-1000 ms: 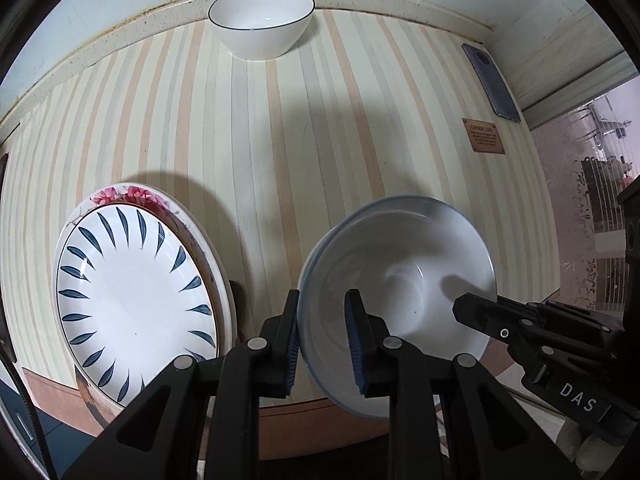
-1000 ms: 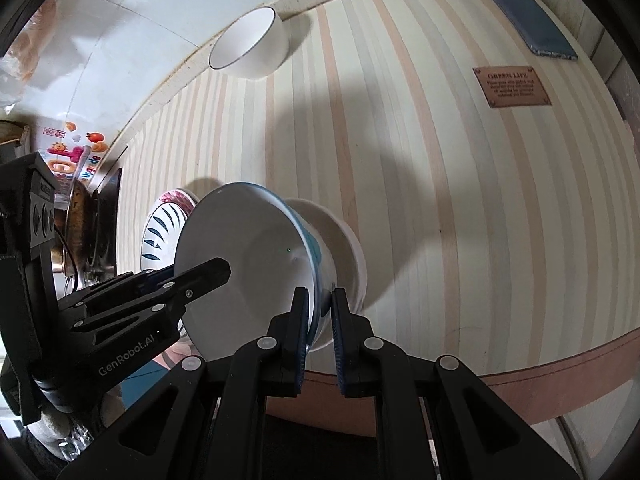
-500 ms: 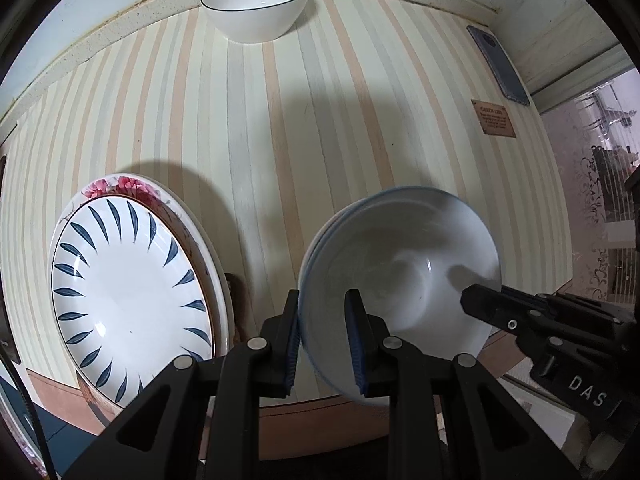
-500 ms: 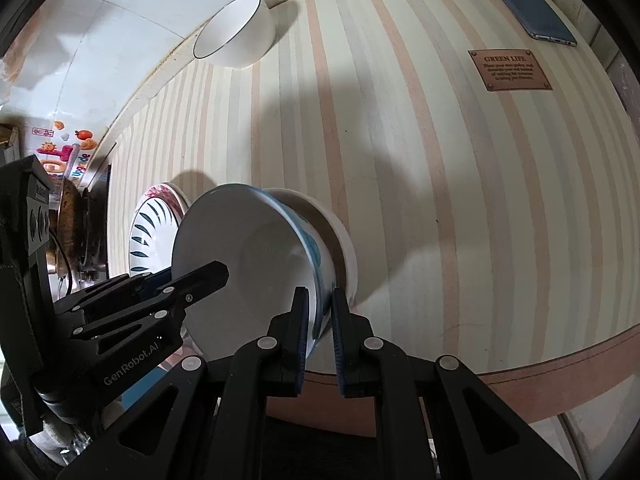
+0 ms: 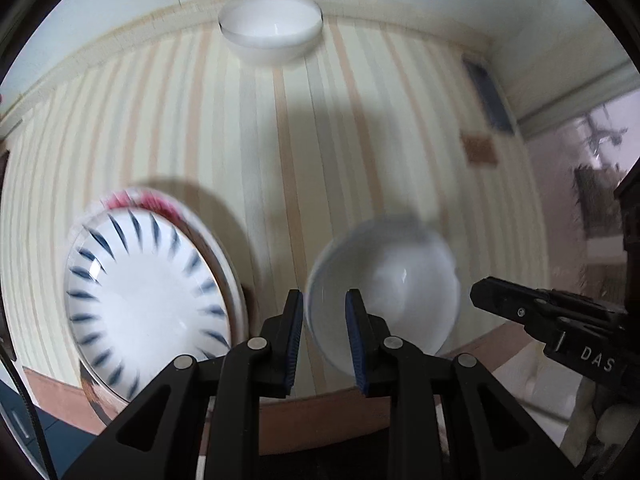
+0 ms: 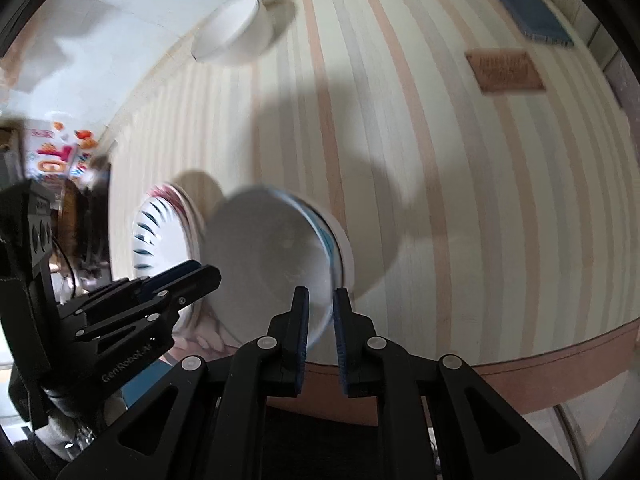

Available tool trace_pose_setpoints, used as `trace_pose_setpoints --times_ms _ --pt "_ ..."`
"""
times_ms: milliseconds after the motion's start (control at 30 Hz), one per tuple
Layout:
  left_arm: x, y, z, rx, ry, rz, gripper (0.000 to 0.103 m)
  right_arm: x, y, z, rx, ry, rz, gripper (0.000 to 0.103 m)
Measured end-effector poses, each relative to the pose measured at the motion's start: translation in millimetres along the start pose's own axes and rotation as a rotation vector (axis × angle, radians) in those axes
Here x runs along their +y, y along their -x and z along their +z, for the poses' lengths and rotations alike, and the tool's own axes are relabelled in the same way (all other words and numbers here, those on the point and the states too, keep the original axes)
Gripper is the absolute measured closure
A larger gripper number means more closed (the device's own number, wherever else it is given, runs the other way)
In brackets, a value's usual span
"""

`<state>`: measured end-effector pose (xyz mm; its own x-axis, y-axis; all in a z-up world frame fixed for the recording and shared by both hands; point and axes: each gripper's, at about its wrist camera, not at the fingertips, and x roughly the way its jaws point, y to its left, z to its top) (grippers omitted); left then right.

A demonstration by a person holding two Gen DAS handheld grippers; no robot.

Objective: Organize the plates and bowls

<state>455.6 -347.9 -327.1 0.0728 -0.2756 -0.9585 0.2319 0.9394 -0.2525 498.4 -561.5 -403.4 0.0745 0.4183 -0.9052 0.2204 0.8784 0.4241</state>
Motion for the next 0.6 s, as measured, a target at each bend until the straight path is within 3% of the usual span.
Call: trace_pose_setpoints --times_ms 167,233,300,500,600 --pt "28.8 25.0 57.1 -0.106 0.088 0.001 0.080 16.6 35.9 37.6 -0.086 0.022 0.040 0.083" --pt "44.8 22.9 85.2 -0.120 0.127 0.020 0.080 24.8 40.6 61.1 -0.112 0.030 0.051 0.068" --pt "61.0 18.3 109.9 -0.131 0.165 0.032 0.080 35.0 40.8 89.5 -0.148 0.046 0.063 0.068" --pt "104.9 -17.0 179.2 -0.103 0.267 0.032 0.080 59.9 5.5 182.1 -0.190 0.058 0.069 0.068" --pt "112.5 -41.1 202.4 -0.072 0.267 0.040 0.080 64.4 -21.5 220.0 -0.186 0.045 0.053 0.068"
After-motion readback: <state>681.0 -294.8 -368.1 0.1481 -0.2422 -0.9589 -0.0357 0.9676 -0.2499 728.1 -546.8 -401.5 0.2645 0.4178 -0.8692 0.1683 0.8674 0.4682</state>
